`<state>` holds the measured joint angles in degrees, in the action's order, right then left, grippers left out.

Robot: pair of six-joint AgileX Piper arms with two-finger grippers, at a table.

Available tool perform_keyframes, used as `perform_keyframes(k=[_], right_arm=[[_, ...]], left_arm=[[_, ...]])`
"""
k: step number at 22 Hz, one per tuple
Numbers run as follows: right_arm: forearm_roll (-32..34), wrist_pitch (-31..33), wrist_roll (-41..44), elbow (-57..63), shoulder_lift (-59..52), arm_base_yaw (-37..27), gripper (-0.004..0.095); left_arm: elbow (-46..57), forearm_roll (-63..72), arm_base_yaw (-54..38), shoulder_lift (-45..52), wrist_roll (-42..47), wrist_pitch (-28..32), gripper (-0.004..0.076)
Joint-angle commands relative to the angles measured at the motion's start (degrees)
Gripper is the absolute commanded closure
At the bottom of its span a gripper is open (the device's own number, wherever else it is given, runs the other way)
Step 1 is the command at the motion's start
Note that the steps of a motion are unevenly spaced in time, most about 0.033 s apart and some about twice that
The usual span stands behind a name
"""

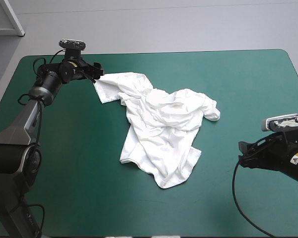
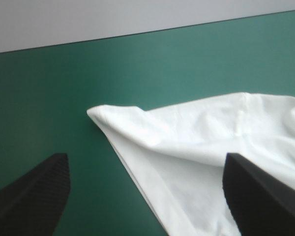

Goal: Fold the cloth

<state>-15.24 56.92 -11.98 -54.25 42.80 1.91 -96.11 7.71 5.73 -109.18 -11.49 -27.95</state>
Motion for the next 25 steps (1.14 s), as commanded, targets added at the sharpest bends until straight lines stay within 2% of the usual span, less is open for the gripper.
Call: perform_keyframes(k=[1, 7, 12, 15, 18, 23, 24, 25], right_arm=[[-3.4, -0.2, 0.1, -4.4, 2.7, 0.2, 0.0237], [-1.0, 2.0, -0.3, -5.6, 4.5, 0.2, 0.0237], [-1.4, 2.2, -0.3, -5.6, 6.6, 0.2, 0.0237], [-3.0, 2.3, -1.0, -5.6, 7.7, 0.2, 0.0237], [-5.7, 1.3, -2.2, -5.6, 9.6, 1.8, 0.0237], [-2.4, -5.3, 1.0, -5.6, 16.4, 8.8, 0.0237], [0.6, -9.2, 3.5, -5.6, 19.2, 10.3, 0.0238], [2.1, -11.2, 4.5, -5.6, 20.9, 10.9, 0.0243]], left_arm=[[-4.2, 0.1, 0.0, -1.6, 0.3, 6.4, 0.0112], [-14.1, 0.5, -0.3, -12.9, 0.4, 4.4, 0.0115], [-24.6, 0.5, -0.3, -22.1, 0.6, 1.9, 0.0164], [-25.6, 0.5, -0.3, -24.6, 0.6, 0.6, 0.0174], [-25.6, 0.5, -0.3, -26.8, 0.6, 0.0, 0.0232], [-25.6, 0.5, -0.3, -27.5, 0.2, -1.5, 0.0474], [-25.6, 0.2, -0.3, -27.6, 0.2, -2.1, 0.0578], [-25.6, 0.2, -0.3, -27.6, -0.1, -2.4, 0.0633]])
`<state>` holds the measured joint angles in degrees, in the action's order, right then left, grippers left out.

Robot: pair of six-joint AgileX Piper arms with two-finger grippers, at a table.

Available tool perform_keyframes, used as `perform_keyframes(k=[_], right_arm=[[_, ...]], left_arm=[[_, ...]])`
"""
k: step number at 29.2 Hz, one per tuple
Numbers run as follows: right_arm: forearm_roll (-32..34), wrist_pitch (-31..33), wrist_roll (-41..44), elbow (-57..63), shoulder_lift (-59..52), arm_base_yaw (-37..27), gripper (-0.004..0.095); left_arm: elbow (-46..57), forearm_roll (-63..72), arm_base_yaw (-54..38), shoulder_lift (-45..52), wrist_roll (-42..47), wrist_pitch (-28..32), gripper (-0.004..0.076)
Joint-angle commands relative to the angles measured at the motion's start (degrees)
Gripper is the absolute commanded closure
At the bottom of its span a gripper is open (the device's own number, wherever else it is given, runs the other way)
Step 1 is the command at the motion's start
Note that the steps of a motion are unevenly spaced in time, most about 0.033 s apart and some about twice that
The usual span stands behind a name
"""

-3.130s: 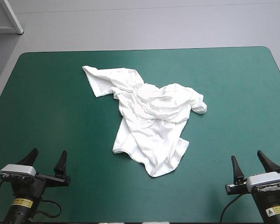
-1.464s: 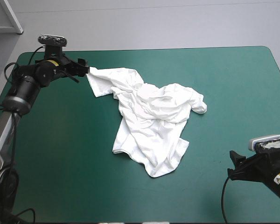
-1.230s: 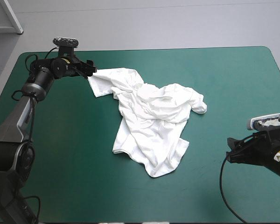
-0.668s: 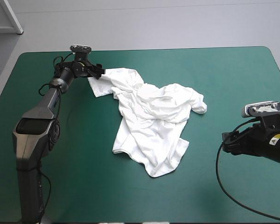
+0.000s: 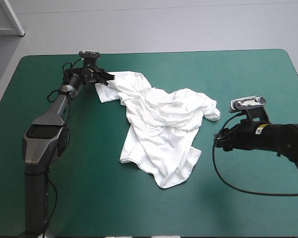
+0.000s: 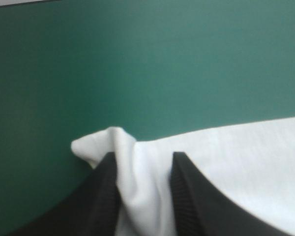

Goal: Fold the cloth

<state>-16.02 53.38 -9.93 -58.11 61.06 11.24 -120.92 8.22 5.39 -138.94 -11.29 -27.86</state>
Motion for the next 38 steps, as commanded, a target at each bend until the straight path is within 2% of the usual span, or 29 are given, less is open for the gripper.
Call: perform_keyframes(k=[1, 7, 24, 26, 29, 35, 38], right_arm=[[4.9, -11.3, 3.2, -1.8, 5.8, 1.8, 0.0257], [9.4, -20.7, 5.1, -2.4, 15.8, 1.8, 0.0260], [15.1, -22.4, 5.5, -16.3, 38.7, 1.5, 0.0281], [14.7, -22.4, 5.5, -16.5, 40.5, 1.5, 0.0329], [14.6, -22.5, 5.5, -16.5, 42.0, 1.5, 0.0463], [14.8, -23.8, 5.7, -16.7, 42.3, 1.5, 0.0904], [14.8, -24.5, 5.7, -17.4, 42.3, 1.5, 0.0920]], left_arm=[[-0.8, -0.3, 0.0, 2.1, -0.9, -3.1, 0.0700], [-0.8, -0.3, 0.0, 2.0, -1.8, -4.3, 0.0702], [-0.8, -0.3, 0.0, 2.0, -1.8, -8.4, 0.0702], [-0.8, -0.3, 0.0, 2.0, -1.8, -10.2, 0.0702], [-0.8, -0.3, 0.0, 2.1, -1.8, -11.3, 0.0702], [-0.8, -0.3, 0.0, 2.5, -1.8, -9.9, 0.0702], [-0.8, -0.3, 0.0, 3.3, -1.8, -9.2, 0.0702]])
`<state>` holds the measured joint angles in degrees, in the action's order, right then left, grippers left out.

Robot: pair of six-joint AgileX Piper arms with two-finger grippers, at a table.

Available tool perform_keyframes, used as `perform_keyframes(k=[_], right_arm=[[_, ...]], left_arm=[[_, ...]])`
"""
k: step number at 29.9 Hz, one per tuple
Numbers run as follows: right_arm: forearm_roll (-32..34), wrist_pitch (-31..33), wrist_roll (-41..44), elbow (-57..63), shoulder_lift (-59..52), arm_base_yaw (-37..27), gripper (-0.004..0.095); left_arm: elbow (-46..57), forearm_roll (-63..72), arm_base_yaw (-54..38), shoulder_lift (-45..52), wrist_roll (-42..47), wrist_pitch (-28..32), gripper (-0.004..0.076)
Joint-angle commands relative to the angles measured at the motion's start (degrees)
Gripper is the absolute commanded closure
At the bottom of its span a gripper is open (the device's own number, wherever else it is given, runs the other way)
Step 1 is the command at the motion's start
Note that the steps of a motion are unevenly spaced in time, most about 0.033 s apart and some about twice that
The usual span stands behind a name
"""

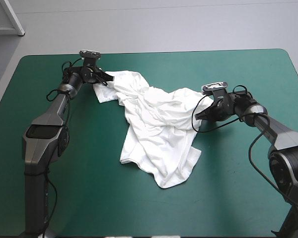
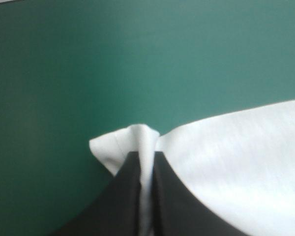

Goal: Fold the cloth

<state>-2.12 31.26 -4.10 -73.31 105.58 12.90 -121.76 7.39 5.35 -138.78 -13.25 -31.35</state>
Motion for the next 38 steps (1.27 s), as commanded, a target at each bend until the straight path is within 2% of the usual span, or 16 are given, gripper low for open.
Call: perform_keyframes(k=[1, 13, 19, 23, 26, 38], right_arm=[[1.3, -2.4, -0.1, -2.7, -2.3, -0.1, 0.0920], [4.4, 0.1, 0.1, -12.0, -8.3, -0.1, 0.0920], [10.9, 4.8, 3.5, -18.0, -13.2, -0.1, 0.0920], [17.0, 9.6, 5.5, -24.6, -16.6, -0.1, 0.0920], [18.8, 11.4, 5.5, -31.0, -19.3, -0.1, 0.0920], [18.9, 12.1, 2.1, -56.3, -25.6, -0.1, 0.0920]], left_arm=[[0.0, 0.5, 0.1, 3.4, 0.2, -5.5, 0.0702], [-8.4, 0.1, 0.1, 10.2, -0.7, -7.5, 0.0702], [-16.9, 0.0, 0.1, 14.8, -0.7, -9.5, 0.0702], [-22.0, -2.1, 0.1, 19.1, -0.7, -9.6, 0.0702], [-24.2, -5.2, 0.1, 23.2, -0.7, -9.8, 0.0702], [-25.0, -18.6, 0.1, 41.6, -0.7, -8.6, 0.0702]])
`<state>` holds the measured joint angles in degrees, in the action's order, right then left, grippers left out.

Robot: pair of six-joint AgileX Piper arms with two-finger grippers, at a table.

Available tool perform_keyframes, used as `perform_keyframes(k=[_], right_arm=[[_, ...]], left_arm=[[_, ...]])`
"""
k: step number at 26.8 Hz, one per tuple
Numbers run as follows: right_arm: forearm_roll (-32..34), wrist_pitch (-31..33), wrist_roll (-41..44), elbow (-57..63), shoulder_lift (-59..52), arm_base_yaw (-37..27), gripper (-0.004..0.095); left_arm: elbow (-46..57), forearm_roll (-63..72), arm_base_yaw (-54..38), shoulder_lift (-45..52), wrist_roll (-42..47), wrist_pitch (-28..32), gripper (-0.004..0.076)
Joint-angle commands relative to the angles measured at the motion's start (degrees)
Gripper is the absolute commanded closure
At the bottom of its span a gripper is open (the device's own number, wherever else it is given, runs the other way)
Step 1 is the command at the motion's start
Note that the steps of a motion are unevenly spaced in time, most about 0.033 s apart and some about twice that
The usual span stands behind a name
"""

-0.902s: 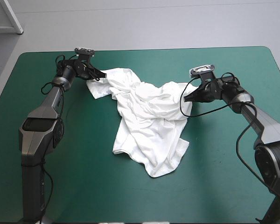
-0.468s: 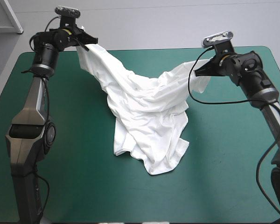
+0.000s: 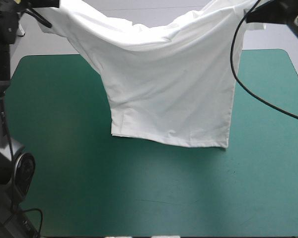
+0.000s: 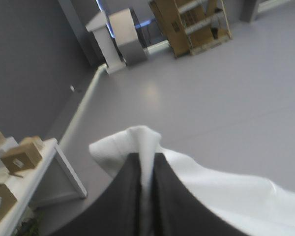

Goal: Fold the cloth

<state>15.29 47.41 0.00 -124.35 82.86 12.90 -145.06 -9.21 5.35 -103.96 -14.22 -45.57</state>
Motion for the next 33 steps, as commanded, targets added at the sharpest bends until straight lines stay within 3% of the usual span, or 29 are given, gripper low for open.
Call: perform_keyframes(k=[1, 10, 15, 23, 28, 33], right_arm=[[1.4, -4.1, -2.7, -7.0, -3.3, -0.1, 0.0920], [0.8, -4.7, -7.8, -16.5, -6.0, -0.1, 0.0920], [0.0, -5.1, -8.9, -17.7, -7.1, -0.1, 0.0920], [-5.3, -0.2, -12.0, -17.1, -6.9, -0.1, 0.0921], [-6.8, 1.7, -9.5, -13.1, -0.3, -0.1, 0.0921], [-7.0, 2.3, -8.8, -9.3, 13.7, -0.1, 0.0921]], left_arm=[[-1.7, -2.5, 0.1, 8.3, 0.3, 6.1, 0.0702], [-1.7, -3.7, 0.1, 19.4, -1.5, 10.9, 0.0702], [-1.7, -3.7, 0.1, 21.6, -3.4, 10.0, 0.0702], [-1.5, -1.0, 0.1, 24.0, -4.7, -7.8, 0.0702], [6.7, -0.9, 0.1, 19.7, -4.1, -8.9, 0.0702], [18.5, 5.5, 0.1, 6.2, -4.5, -7.7, 0.0702]])
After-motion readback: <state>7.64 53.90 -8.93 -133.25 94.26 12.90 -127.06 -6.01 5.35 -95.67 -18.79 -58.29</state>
